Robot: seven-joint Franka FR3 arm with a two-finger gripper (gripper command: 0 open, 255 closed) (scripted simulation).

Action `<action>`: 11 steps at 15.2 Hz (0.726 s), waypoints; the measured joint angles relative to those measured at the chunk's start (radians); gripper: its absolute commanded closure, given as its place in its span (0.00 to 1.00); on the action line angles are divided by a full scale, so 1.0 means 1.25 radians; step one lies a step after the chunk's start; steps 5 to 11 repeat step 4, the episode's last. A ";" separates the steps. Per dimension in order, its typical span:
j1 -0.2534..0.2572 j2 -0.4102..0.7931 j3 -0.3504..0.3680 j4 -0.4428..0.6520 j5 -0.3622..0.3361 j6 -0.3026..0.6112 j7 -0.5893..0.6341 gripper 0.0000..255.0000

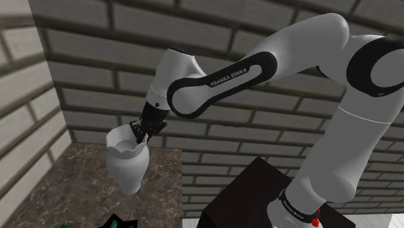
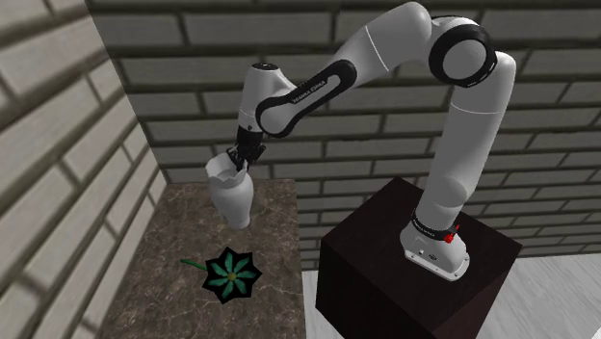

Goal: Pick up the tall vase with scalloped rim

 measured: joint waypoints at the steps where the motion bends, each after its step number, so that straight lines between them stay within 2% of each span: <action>1: 0.000 -0.004 0.001 0.007 0.000 -0.010 0.002 1.00; 4: -0.002 -0.020 0.002 0.019 0.007 -0.037 0.000 1.00; 11: -0.002 -0.020 0.002 0.019 0.007 -0.037 0.000 1.00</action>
